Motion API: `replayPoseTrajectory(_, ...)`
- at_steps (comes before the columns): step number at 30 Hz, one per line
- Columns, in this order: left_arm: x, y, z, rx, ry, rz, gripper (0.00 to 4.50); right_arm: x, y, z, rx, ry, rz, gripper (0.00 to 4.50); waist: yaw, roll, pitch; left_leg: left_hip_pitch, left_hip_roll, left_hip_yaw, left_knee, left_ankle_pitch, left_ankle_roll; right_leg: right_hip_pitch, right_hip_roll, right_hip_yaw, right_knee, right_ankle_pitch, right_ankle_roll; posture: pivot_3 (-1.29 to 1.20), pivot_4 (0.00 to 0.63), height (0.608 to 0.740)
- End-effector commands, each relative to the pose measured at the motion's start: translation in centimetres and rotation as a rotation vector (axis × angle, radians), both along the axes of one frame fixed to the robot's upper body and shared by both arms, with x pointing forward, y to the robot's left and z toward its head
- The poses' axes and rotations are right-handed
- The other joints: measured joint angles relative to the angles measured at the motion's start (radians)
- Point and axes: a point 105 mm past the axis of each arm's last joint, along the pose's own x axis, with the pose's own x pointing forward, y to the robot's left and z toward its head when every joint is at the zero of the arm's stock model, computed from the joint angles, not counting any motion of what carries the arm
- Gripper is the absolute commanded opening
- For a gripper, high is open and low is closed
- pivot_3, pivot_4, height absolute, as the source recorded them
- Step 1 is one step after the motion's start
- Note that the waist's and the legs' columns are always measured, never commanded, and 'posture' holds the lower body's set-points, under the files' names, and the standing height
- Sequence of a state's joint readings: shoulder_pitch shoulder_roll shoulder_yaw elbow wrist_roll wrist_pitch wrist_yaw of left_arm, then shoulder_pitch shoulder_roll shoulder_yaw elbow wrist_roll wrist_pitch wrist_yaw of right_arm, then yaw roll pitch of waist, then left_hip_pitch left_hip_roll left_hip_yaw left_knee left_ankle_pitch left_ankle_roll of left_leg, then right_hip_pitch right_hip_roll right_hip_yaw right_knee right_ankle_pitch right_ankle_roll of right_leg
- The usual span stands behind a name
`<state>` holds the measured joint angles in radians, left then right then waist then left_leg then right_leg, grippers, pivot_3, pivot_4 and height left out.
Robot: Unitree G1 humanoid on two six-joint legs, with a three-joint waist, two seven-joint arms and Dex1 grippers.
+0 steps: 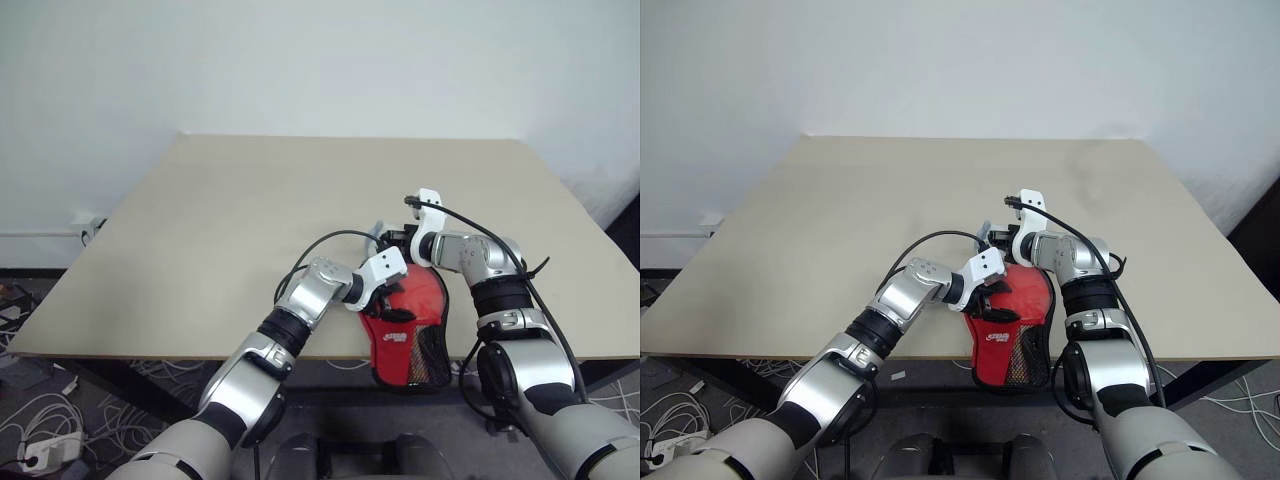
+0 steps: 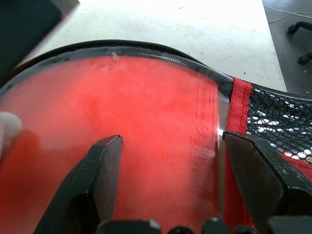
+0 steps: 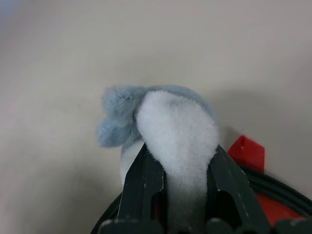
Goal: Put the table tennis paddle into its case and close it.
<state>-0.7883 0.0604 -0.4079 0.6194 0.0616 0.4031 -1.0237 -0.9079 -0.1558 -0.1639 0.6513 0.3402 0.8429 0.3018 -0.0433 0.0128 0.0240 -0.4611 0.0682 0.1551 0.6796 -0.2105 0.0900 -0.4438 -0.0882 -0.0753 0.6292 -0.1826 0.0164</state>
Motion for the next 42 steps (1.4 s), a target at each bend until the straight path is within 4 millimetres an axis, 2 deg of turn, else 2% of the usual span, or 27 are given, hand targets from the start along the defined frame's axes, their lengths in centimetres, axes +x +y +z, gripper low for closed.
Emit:
replayPoseTrajectory(1, -1.2, 1.3, -3.5, 0.099, 0.114, 0.035, 3.55, 2.4, -3.3, 3.8, 0.052, -0.154, -0.217, 0.38, 0.0, 0.0, 0.0, 0.0, 0.0, 0.0, 0.0, 0.0, 0.0, 0.0, 0.0, 0.0, 0.0, 0.0, 0.0, 0.0, 0.0, 0.724)
replayPoseTrajectory(4, -1.2, 1.2, -3.6, 0.1, 0.118, 0.036, 3.55, 2.8, -4.4, 3.9, 0.084, -0.144, -0.285, 0.38, 0.0, 0.0, 0.0, 0.0, 0.0, 0.0, 0.0, 0.001, -0.001, 0.0, 0.0, 0.0, 0.0, 0.0, 0.0, 0.0, 0.0, 0.724)
replayPoseTrajectory(11, -1.3, 1.1, -3.7, 0.102, 0.124, 0.036, 3.55, 2.8, -6.1, 3.0, -0.077, -0.154, -0.338, 0.38, 0.001, 0.001, 0.0, 0.0, 0.0, 0.0, 0.0, 0.001, -0.001, 0.001, 0.0, 0.0, -0.001, 0.0, 0.0, 0.0, 0.0, 0.724)
replayPoseTrajectory(17, -1.5, 1.0, -3.8, 0.1, 0.13, 0.037, 3.55, 2.2, -9.0, 4.1, -0.128, -0.173, -0.356, 0.38, 0.013, 0.001, 0.0, 0.0, 0.0, 0.0, 0.0, 0.001, -0.001, 0.001, 0.0, 0.0, -0.002, 0.0, 0.0, 0.0, 0.0, 0.724)
replayPoseTrajectory(20, -1.6, 0.9, -3.8, 0.098, 0.132, 0.036, 3.55, 1.2, -12.0, 5.5, -0.164, -0.171, -0.364, 0.38, 0.024, 0.001, 0.0, 0.0, 0.0, 0.0, 0.0, -0.001, 0.002, 0.0, 0.0, 0.0, -0.002, 0.0, 0.0, 0.0, 0.0, 0.724)
replayPoseTrajectory(27, -1.7, 0.4, -3.8, 0.093, 0.133, 0.027, 3.55, -1.9, -15.3, 5.5, -0.247, -0.055, -0.284, 0.38, 0.028, 0.004, -0.001, 0.0, 0.002, -0.001, -0.001, -0.003, 0.006, 0.0, -0.004, 0.0, -0.003, -0.002, -0.002, 0.0, 0.0, 0.724)
replayPoseTrajectory(30, -1.8, 0.4, -3.9, 0.092, 0.134, 0.024, 3.55, -3.0, -15.8, 5.4, -0.277, -0.027, -0.243, 0.38, 0.03, 0.004, -0.001, 0.0, 0.001, -0.001, 0.0, -0.004, 0.008, 0.0, -0.005, 0.0, -0.003, -0.003, -0.001, 0.0, 0.0, 0.724)
replayPoseTrajectory(35, -1.8, 0.2, -3.8, 0.092, 0.128, 0.019, 3.55, -4.9, -16.3, 3.8, -0.381, 0.024, -0.147, 0.38, 0.036, 0.005, -0.001, 0.0, 0.001, -0.001, 0.0, -0.005, 0.01, 0.0, -0.006, -0.001, -0.003, -0.003, 0.0, 0.0, 0.0, 0.724)
replayPoseTrajectory(42, -1.4, -0.1, -3.1, 0.066, 0.139, 0.031, 3.55, -8.9, -13.5, 2.8, -0.458, -0.018, 0.164, 0.38, 0.042, 0.006, -0.002, 0.0, -0.001, -0.001, 0.002, -0.007, 0.013, 0.0, -0.011, -0.002, -0.003, -0.004, 0.002, 0.0, 0.0, 0.724)
